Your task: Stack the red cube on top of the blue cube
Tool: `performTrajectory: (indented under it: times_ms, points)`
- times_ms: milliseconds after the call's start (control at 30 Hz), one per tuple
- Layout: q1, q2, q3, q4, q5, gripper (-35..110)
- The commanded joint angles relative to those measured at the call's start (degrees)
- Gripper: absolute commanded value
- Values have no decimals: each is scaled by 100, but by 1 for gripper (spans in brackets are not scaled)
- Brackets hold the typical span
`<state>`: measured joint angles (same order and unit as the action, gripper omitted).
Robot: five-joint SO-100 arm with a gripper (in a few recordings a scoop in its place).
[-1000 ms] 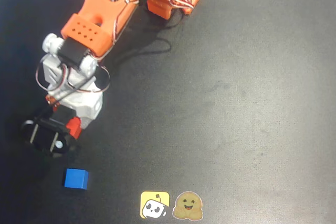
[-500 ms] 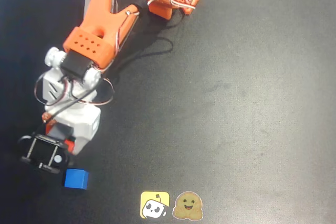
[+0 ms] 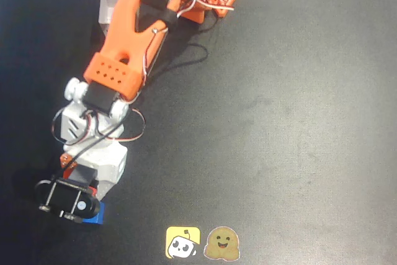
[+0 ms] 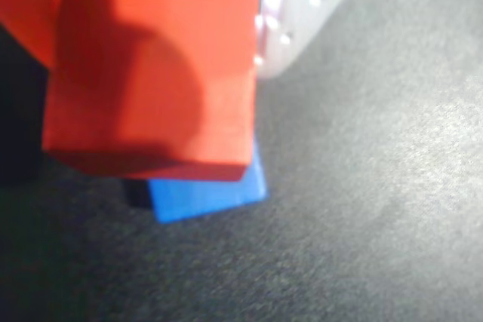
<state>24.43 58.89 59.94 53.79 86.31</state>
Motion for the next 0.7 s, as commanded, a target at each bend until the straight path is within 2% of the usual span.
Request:
performTrajectory:
  times_ms: [0,667]
  points:
    - [0,-18,-325,-176,18,0]
    - [-105,-589,-589,-316,18,0]
